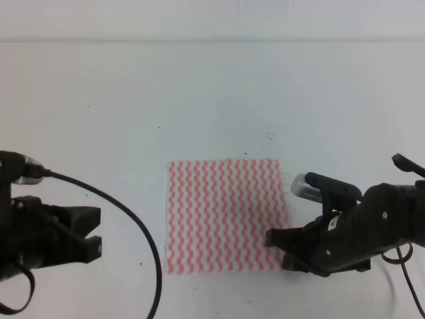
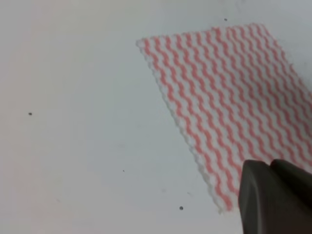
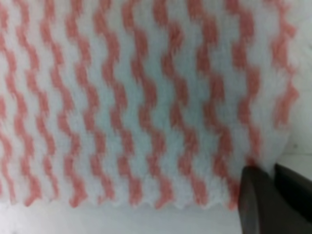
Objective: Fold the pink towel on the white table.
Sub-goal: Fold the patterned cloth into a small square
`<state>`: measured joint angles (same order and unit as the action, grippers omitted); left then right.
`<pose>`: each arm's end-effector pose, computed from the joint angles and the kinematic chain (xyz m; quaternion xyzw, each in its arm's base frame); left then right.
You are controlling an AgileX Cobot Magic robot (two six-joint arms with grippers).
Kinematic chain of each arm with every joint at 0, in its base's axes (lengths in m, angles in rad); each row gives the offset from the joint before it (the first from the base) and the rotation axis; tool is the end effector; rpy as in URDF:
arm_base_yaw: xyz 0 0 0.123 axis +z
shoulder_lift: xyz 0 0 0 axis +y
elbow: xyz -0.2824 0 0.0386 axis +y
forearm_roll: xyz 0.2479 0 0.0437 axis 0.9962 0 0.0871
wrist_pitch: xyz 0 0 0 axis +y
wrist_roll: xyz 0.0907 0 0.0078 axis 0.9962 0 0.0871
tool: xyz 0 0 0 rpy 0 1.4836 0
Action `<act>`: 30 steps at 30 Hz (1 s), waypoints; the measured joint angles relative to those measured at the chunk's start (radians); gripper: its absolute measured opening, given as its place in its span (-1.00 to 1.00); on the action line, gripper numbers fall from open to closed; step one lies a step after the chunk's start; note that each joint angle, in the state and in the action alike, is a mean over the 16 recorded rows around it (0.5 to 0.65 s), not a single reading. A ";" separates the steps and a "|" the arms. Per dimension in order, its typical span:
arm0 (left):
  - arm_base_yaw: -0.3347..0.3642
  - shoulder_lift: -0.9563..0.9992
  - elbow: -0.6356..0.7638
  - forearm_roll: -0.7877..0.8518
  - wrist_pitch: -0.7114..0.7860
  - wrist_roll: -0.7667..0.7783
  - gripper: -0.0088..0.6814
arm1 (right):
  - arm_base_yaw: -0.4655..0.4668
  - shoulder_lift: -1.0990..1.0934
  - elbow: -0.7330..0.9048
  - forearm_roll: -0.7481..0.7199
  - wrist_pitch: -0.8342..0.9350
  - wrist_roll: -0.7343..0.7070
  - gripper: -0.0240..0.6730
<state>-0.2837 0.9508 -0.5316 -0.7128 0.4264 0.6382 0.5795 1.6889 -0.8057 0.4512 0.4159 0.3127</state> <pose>0.1664 -0.0742 0.2603 0.1726 0.8755 -0.1887 0.4100 0.2399 0.1762 0.1524 0.0560 0.9751 0.1882 0.1028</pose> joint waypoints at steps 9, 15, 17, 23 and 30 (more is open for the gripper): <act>0.000 -0.002 0.001 -0.069 0.033 0.295 -0.98 | 0.000 -0.031 -0.032 -0.021 0.004 -0.001 -0.94; 0.000 -0.001 0.001 -0.165 0.063 0.531 -0.98 | 0.000 -0.043 -0.055 -0.032 -0.025 -0.002 -0.94; 0.000 0.000 0.000 -0.198 0.070 0.596 -0.98 | 0.000 -0.044 -0.060 -0.034 -0.042 -0.002 -0.94; 0.000 0.005 0.000 -0.306 0.085 0.778 -0.98 | 0.000 -0.046 -0.066 -0.040 -0.094 -0.002 -0.94; 0.000 0.048 -0.002 -0.398 0.106 0.948 -0.97 | 0.000 -0.048 -0.066 -0.053 -0.142 -0.002 -0.94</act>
<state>-0.2835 0.9986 -0.5336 -1.1107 0.5327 1.5861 0.5791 1.6407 -0.8714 0.3982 0.2737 0.3107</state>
